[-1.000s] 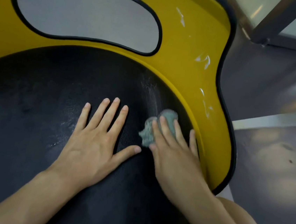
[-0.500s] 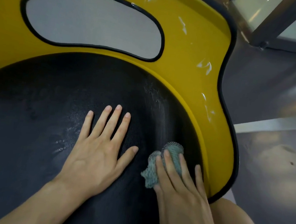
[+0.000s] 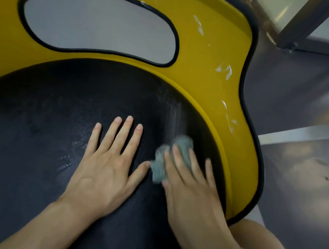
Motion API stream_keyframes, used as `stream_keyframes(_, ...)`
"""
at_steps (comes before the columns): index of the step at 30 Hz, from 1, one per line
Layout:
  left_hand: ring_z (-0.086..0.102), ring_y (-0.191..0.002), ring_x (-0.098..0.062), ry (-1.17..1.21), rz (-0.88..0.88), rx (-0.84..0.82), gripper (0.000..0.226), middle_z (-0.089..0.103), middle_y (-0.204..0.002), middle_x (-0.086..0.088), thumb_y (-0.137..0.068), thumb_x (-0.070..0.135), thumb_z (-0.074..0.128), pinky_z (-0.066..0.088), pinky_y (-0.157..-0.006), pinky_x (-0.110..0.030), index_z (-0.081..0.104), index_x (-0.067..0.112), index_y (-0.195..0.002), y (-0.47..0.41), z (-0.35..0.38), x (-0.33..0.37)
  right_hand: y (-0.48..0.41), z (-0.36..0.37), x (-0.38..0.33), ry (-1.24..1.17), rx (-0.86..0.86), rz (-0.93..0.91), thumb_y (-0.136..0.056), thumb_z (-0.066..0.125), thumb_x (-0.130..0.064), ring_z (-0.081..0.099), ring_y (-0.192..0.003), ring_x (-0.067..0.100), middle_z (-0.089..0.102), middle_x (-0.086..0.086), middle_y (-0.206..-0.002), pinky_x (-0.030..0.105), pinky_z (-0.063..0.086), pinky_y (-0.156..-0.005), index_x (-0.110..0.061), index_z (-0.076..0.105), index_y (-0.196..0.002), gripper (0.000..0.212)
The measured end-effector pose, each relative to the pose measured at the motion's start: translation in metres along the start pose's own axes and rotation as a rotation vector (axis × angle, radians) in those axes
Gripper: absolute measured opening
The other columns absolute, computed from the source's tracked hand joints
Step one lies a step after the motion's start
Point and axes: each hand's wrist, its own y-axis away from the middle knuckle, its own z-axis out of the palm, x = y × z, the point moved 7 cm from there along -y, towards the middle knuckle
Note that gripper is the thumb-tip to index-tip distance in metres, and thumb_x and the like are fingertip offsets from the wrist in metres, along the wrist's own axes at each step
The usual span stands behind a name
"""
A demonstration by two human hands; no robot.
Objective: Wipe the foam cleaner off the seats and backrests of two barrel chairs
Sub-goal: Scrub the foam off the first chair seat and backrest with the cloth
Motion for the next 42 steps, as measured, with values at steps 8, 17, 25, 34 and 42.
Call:
stream_keyframes(8,-0.001,-0.158,-0.022,-0.005,-0.001,0.010,0.072,0.007,-0.171,-0.006,-0.105,0.060,0.014,0.004,-0.125,-0.052,0.013,0.018,-0.164,0.000,0.001,0.000,-0.055,-0.014,0.015,-0.024,-0.040,0.025,-0.107,0.017,-0.037,-0.008,-0.155,0.021,-0.010,-0.010,-0.166,0.057,-0.004,-0.123,-0.030,-0.002,-0.160,0.057)
stream_keyframes(17,-0.001,-0.158,-0.022,-0.004,-0.001,0.012,0.072,0.008,-0.171,-0.006,-0.105,0.061,0.015,0.002,-0.125,-0.051,0.013,0.019,-0.163,0.000,0.001,-0.001,-0.038,-0.012,0.008,0.066,-0.011,0.010,-0.105,0.026,-0.035,0.012,-0.154,0.026,0.010,-0.003,-0.168,0.058,0.011,-0.122,-0.024,0.014,-0.161,0.058)
stream_keyframes(25,-0.001,-0.158,-0.023,0.003,-0.004,0.012,0.073,0.007,-0.171,-0.006,-0.105,0.061,0.015,0.005,-0.126,-0.053,0.013,0.017,-0.163,0.000,0.001,-0.001,0.030,0.013,0.011,-0.005,-0.063,-0.001,-0.090,0.037,-0.042,0.040,-0.144,0.025,0.043,-0.003,-0.156,0.056,0.028,-0.110,-0.025,0.040,-0.152,0.064)
stream_keyframes(34,-0.007,-0.158,-0.021,0.011,-0.001,-0.003,0.074,0.002,-0.171,-0.004,-0.104,0.063,0.013,0.002,-0.126,-0.052,0.007,0.020,-0.164,0.000,0.001,-0.001,-0.099,-0.026,0.022,-0.032,0.025,0.107,-0.109,0.020,-0.038,-0.002,-0.155,0.024,-0.002,-0.005,-0.169,0.056,-0.001,-0.123,-0.024,0.003,-0.161,0.057)
stream_keyframes(42,0.001,-0.158,-0.025,0.013,-0.006,0.001,0.074,0.009,-0.170,-0.008,-0.104,0.060,0.018,0.007,-0.126,-0.055,0.015,0.016,-0.163,-0.001,0.000,0.000,0.041,0.024,0.010,0.100,-0.056,-0.013,-0.086,0.042,-0.042,0.059,-0.127,0.028,0.053,0.001,-0.146,0.054,0.034,-0.101,-0.021,0.046,-0.143,0.060)
